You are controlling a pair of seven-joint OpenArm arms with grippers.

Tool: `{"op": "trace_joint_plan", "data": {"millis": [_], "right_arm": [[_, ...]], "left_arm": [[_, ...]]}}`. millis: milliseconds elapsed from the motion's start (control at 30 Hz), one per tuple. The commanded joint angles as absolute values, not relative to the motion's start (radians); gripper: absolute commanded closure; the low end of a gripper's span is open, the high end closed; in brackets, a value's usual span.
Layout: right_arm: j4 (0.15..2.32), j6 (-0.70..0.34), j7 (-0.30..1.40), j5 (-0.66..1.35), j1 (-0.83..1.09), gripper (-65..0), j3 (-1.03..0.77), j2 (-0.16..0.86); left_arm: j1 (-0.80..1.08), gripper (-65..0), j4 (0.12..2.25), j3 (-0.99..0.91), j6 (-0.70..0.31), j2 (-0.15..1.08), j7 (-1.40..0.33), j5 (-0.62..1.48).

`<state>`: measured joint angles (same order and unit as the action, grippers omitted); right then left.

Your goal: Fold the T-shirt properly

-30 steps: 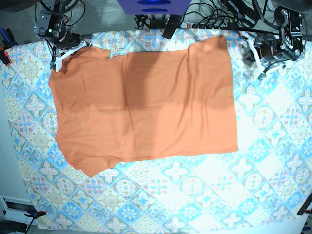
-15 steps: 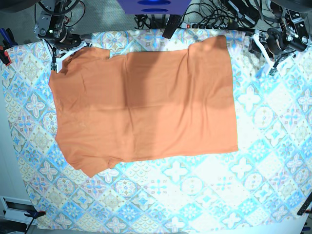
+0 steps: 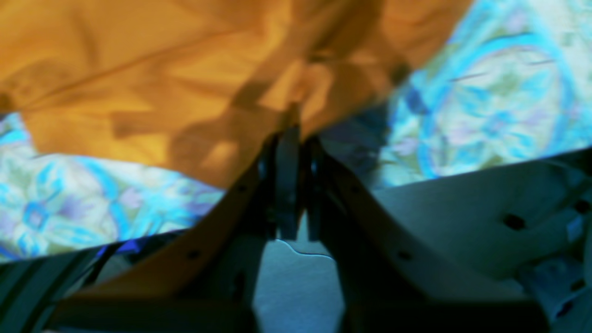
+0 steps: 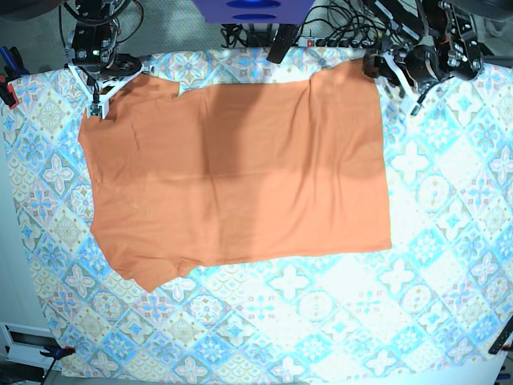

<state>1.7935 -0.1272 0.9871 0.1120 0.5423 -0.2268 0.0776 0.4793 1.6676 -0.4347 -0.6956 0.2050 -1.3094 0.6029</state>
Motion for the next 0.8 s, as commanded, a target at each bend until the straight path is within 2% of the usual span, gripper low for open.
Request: {"op": "trace_joint_plan", "data": {"millis": [0,133,367,567,667,767], "right_arm": [[1.813,-0.127,0.977,0.116,0.544,-1.9,-0.231,0.084],[1.813,-0.127,0.978,0.114,0.544,-1.9,-0.231,0.084],[1.813,-0.127,0.978,0.114,0.544,-1.9,-0.229,0.084],[1.813,-0.127,0.980,0.113,0.544,-1.9,-0.231,0.084],[1.813,-0.127,0.980,0.113,0.544,-1.9,-0.231,0.084],[1.813,-0.127,0.980,0.113,0.544,-1.8,-0.231,0.084]], "left_arm": [[0.476,-35.9,1.682,-0.440,-0.698,0.219,-1.303,0.618],[0.450,-35.9,1.667,-0.414,-0.698,0.217,-1.303,0.613],[0.380,-35.9,1.515,-0.277,-0.698,0.217,-1.302,0.616],[0.366,-35.0,1.474,-0.260,-0.698,0.217,-1.302,0.613],[0.366,-29.1,1.474,-0.213,-0.698,0.222,-1.300,0.611],[0.366,-17.2,1.474,-0.156,-0.698,0.223,-1.300,0.610]]}}
